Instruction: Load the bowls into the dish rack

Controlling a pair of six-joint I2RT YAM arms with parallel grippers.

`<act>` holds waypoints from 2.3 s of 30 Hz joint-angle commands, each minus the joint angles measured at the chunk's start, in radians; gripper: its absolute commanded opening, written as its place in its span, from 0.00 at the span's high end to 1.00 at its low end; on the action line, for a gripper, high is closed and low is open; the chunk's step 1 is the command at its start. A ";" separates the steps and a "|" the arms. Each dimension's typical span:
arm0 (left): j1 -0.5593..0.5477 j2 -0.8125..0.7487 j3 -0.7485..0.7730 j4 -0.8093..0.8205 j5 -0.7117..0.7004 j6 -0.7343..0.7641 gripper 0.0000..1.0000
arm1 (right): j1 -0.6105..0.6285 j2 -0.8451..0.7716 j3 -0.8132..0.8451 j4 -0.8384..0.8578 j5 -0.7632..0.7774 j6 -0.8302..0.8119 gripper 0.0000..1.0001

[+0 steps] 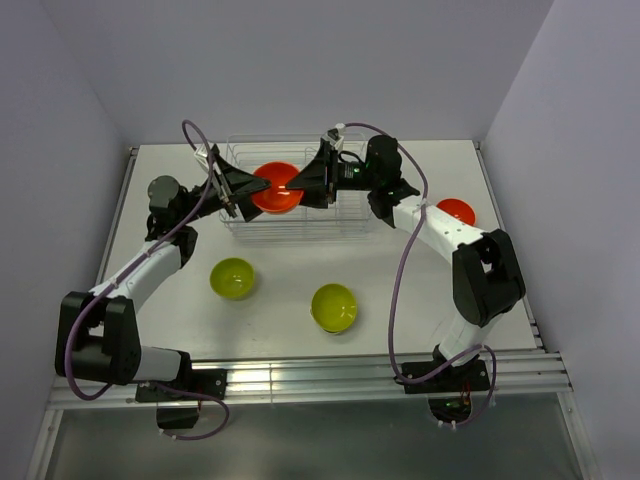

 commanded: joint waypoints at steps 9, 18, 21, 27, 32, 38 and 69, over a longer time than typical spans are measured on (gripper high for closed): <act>0.018 -0.050 0.030 -0.051 -0.019 0.074 0.00 | -0.006 -0.068 0.050 -0.012 -0.004 -0.044 1.00; 0.056 -0.061 0.056 -0.008 0.008 0.069 0.01 | -0.029 -0.082 0.140 -0.379 0.074 -0.327 1.00; 0.069 -0.061 0.085 -0.023 0.035 0.084 0.00 | -0.043 -0.076 0.209 -0.534 0.136 -0.446 1.00; 0.121 -0.100 0.128 -0.187 0.055 0.230 0.01 | -0.078 -0.062 0.384 -0.834 0.301 -0.708 1.00; 0.144 -0.138 0.220 -0.589 0.006 0.548 0.00 | -0.084 -0.037 0.523 -0.996 0.505 -0.854 1.00; 0.156 -0.152 0.343 -0.888 -0.117 0.764 0.01 | -0.083 0.041 0.682 -1.144 0.760 -0.992 1.00; 0.164 -0.221 0.315 -0.994 -0.254 0.903 0.00 | 0.042 0.365 0.831 -1.150 1.577 -1.286 1.00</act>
